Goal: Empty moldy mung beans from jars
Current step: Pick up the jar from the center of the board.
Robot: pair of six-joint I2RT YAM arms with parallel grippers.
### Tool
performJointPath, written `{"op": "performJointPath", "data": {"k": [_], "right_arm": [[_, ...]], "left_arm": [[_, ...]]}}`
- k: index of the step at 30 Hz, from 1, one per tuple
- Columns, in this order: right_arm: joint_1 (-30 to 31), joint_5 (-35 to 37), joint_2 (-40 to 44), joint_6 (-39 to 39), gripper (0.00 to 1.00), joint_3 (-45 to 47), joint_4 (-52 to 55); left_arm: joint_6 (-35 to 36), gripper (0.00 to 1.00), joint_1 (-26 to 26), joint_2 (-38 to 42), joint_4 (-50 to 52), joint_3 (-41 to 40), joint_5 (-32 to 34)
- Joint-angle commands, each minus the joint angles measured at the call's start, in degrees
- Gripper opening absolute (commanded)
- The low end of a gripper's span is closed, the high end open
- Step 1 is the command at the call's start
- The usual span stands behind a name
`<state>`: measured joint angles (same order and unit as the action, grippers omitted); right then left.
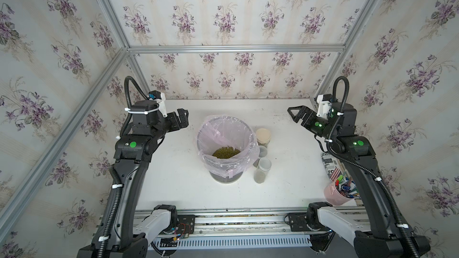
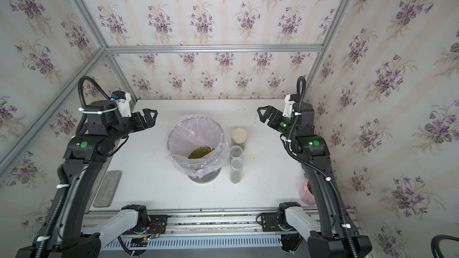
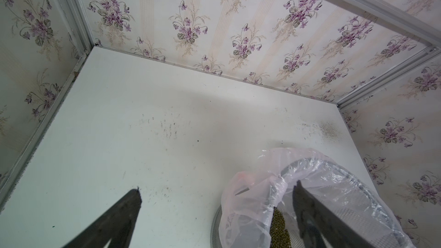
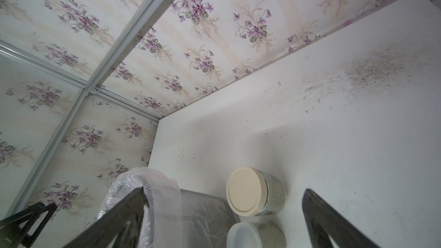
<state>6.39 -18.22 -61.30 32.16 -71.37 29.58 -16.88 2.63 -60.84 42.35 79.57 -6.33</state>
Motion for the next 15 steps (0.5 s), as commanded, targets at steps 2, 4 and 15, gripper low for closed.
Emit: {"op": "performJointPath", "data": {"k": [2,4,15], "right_arm": [[0.1,-3.6,-3.7,-4.9,1.00,-4.7,7.8],[0.4,-4.2,-6.0,-7.8,0.94,-7.6,15.2],[16.1,10.9,-7.8,-3.5,0.71,-8.4,37.4]], "left_arm": [[1.8,1.00,0.4,0.9,-2.0,-0.7,-0.6],[1.8,1.00,0.7,0.8,-1.9,-0.7,-0.8],[-0.6,1.00,0.7,0.1,-1.8,-0.2,4.4]]}}
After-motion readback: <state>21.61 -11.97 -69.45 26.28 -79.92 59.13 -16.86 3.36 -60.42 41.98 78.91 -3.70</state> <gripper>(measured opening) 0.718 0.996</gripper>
